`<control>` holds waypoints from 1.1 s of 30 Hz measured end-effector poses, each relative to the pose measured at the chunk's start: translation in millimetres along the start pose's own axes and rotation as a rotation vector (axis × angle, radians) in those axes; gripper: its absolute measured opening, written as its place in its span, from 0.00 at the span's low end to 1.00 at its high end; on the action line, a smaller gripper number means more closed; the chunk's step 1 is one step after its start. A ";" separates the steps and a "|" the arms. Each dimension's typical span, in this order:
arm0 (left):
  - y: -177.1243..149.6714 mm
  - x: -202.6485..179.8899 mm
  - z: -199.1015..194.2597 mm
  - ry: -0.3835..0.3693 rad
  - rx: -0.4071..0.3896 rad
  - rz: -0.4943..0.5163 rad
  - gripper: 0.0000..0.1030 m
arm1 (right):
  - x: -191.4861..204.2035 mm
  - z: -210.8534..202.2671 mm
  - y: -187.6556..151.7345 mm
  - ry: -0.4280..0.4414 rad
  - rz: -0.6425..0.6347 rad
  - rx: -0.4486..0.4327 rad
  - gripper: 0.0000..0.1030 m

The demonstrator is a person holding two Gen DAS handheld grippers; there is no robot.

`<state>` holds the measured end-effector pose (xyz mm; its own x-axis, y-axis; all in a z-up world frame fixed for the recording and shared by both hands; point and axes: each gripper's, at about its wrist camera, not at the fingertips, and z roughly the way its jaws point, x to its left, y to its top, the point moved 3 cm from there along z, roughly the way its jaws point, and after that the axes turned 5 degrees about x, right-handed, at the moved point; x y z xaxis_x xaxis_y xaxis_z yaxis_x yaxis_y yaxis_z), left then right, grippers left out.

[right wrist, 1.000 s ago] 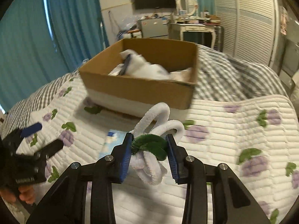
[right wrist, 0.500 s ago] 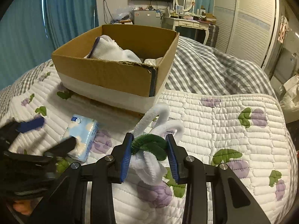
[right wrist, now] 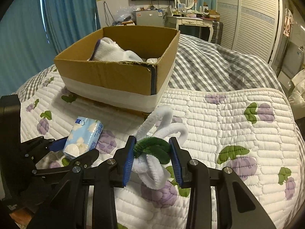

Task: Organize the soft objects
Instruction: 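Grasp the pipe-cleaner bunny with the right tool while the left tool grasps the blue tissue pack, then carry the bunny and blue tissue pack into the box while both tools open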

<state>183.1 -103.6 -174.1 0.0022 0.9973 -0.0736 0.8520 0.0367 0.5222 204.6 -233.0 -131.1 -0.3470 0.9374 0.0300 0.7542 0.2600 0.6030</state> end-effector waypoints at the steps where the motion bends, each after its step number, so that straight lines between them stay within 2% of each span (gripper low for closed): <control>1: -0.5 2.0 -2.7 0.001 -0.003 -0.001 0.51 | 0.9 -2.5 -2.1 0.002 0.000 -0.006 0.35; 10: -2.9 3.3 -57.0 -0.007 -0.082 0.023 0.50 | 11.8 -33.5 -7.8 0.012 0.012 -0.053 0.35; 18: 7.9 1.1 -118.5 -0.015 -0.180 0.047 0.50 | 31.8 -85.0 2.7 0.004 -0.031 -0.125 0.35; 25: 26.0 8.8 -163.9 0.007 -0.261 0.069 0.50 | 45.8 -136.2 38.8 -0.003 -0.094 -0.231 0.35; 31: 60.3 5.6 -184.7 0.040 -0.342 0.102 0.50 | 48.2 -157.8 79.0 0.030 -0.105 -0.306 0.35; 33: 78.3 6.1 -185.2 0.029 -0.367 0.091 0.50 | 48.6 -159.5 97.0 0.026 -0.115 -0.332 0.35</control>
<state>152.9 -82.8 23.7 0.0500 0.9987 0.0086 0.6049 -0.0371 0.7954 172.0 -199.2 56.0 -0.4364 0.8991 -0.0353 0.4886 0.2698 0.8298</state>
